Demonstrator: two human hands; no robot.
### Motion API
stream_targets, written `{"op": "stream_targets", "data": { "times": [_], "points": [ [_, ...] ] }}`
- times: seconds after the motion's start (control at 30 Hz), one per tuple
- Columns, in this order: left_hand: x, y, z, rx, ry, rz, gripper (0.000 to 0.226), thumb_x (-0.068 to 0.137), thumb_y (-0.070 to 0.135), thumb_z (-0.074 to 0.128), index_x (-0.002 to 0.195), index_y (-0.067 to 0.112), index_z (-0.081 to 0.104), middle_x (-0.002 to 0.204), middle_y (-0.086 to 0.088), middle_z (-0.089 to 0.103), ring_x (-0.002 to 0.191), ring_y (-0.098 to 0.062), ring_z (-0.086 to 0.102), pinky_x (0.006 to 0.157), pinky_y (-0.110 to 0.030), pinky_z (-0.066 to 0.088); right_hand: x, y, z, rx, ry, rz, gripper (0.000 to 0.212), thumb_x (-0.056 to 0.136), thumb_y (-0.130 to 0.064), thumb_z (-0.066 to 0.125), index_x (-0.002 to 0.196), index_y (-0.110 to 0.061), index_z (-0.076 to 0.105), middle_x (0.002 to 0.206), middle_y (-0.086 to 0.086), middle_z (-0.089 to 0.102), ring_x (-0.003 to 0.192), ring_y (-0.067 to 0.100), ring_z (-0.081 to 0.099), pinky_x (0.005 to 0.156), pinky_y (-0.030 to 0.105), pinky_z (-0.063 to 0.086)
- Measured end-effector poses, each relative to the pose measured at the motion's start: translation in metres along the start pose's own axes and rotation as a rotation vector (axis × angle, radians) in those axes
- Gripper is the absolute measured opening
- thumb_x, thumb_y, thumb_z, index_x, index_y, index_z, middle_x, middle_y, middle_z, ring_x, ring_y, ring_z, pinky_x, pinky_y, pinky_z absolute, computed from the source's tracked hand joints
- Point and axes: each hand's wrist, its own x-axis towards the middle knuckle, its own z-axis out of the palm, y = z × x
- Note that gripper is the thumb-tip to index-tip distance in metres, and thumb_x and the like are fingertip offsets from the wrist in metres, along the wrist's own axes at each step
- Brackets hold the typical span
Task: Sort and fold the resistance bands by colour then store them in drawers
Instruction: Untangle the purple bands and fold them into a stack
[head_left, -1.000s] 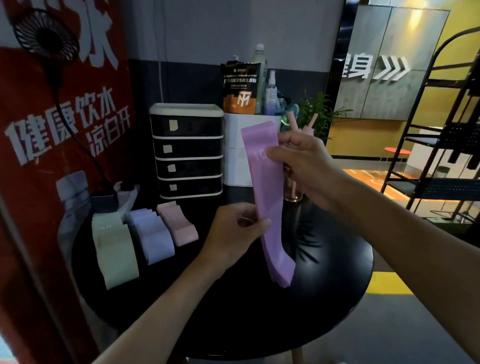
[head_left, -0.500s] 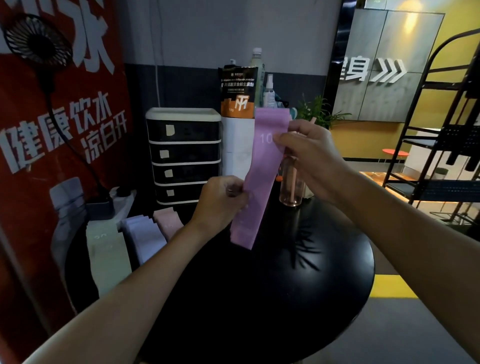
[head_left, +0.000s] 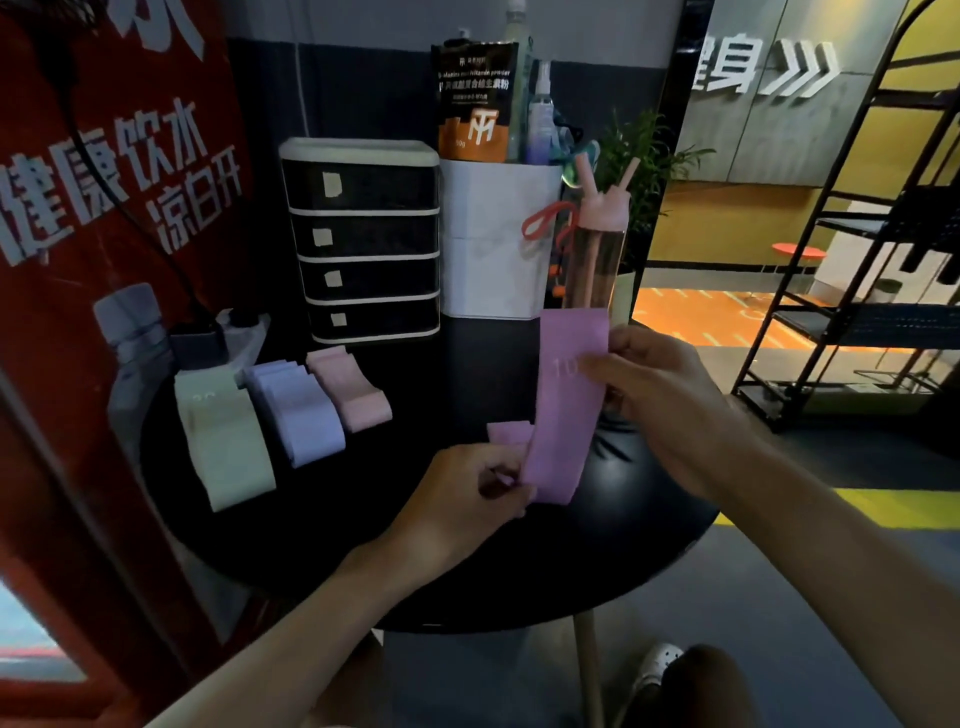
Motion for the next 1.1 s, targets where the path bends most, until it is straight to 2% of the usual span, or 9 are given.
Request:
{"op": "stream_targets", "data": {
  "times": [0.1,0.2,0.37,0.6,0.77,0.9,0.97,1.03,1.1],
  "points": [
    [-0.004,-0.008,-0.004,0.032,-0.015,0.000,0.008,0.091,0.021,0.070,0.086,0.021,0.076,0.084,0.007,0.073,0.080,-0.008,0.069,0.078,-0.026,0.056,-0.005,0.003,0.002,0.045,-0.013,0.015,0.018,0.088,-0.007,0.067,0.105,-0.004,0.067,0.103,0.009,0.073,0.098,0.024,0.069,0.091,0.043,0.055],
    [0.008,-0.022,-0.010,0.004,0.100,-0.066,0.020,0.097,0.025,0.060,0.092,0.015,0.075,0.092,0.003,0.073,0.088,-0.010,0.068,0.084,-0.030,0.053,-0.004,0.010,0.006,0.101,-0.044,0.030,0.021,0.088,-0.005,0.065,0.109,-0.010,0.066,0.103,0.007,0.073,0.096,0.021,0.070,0.081,0.035,0.056],
    [0.037,-0.048,-0.015,0.352,0.077,-0.083,0.022,0.099,0.035,0.054,0.114,0.029,0.069,0.121,0.013,0.059,0.116,-0.004,0.055,0.106,-0.037,0.042,0.004,0.033,0.016,0.076,-0.065,0.080,0.025,0.091,-0.002,0.062,0.113,-0.014,0.065,0.101,0.005,0.071,0.086,0.014,0.069,0.056,0.016,0.049],
    [0.044,-0.053,-0.011,0.362,0.092,-0.125,0.023,0.098,0.032,0.056,0.118,0.034,0.067,0.125,0.017,0.063,0.121,-0.005,0.055,0.113,-0.043,0.036,0.016,0.067,0.024,0.010,-0.119,0.188,0.024,0.088,-0.003,0.066,0.111,-0.011,0.066,0.101,0.009,0.074,0.092,0.022,0.072,0.082,0.036,0.059],
    [0.045,-0.056,-0.011,0.361,0.111,-0.113,0.025,0.100,0.025,0.050,0.115,0.024,0.071,0.124,0.011,0.065,0.119,-0.008,0.056,0.111,-0.041,0.038,0.025,0.087,0.029,-0.102,-0.129,0.192,0.021,0.087,-0.004,0.069,0.107,-0.007,0.067,0.096,0.010,0.075,0.090,0.025,0.073,0.081,0.036,0.058],
    [0.048,-0.063,-0.010,0.380,0.119,-0.118,0.037,0.096,0.051,0.047,0.106,0.025,0.072,0.120,0.016,0.065,0.116,-0.006,0.056,0.109,-0.042,0.037,0.031,0.100,0.030,-0.191,-0.130,0.143,0.017,0.088,-0.005,0.068,0.104,0.001,0.064,0.096,0.025,0.070,0.080,0.028,0.067,0.076,0.045,0.055],
    [0.049,-0.066,-0.009,0.441,0.087,-0.101,0.046,0.085,0.064,0.053,0.108,0.028,0.071,0.120,0.017,0.063,0.116,-0.005,0.055,0.107,-0.042,0.037,0.034,0.107,0.030,-0.261,-0.140,0.114,0.022,0.087,-0.007,0.067,0.103,0.005,0.060,0.099,0.031,0.064,0.076,0.024,0.059,0.070,0.042,0.051],
    [0.048,-0.067,-0.009,0.495,0.081,-0.082,0.044,0.083,0.061,0.061,0.114,0.030,0.069,0.124,0.016,0.061,0.118,-0.006,0.053,0.107,-0.042,0.037,0.038,0.112,0.030,-0.360,-0.119,0.093,0.030,0.083,-0.009,0.071,0.109,-0.001,0.059,0.104,0.025,0.064,0.084,0.020,0.062,0.070,0.031,0.052],
    [0.047,-0.067,-0.008,0.507,0.097,-0.073,0.046,0.084,0.060,0.063,0.118,0.029,0.067,0.127,0.014,0.060,0.120,-0.007,0.051,0.108,-0.041,0.036,0.044,0.114,0.029,-0.438,-0.090,0.115,0.057,0.078,-0.012,0.076,0.130,-0.011,0.051,0.119,0.012,0.056,0.100,0.019,0.060,0.070,0.016,0.048]
  ]
}}
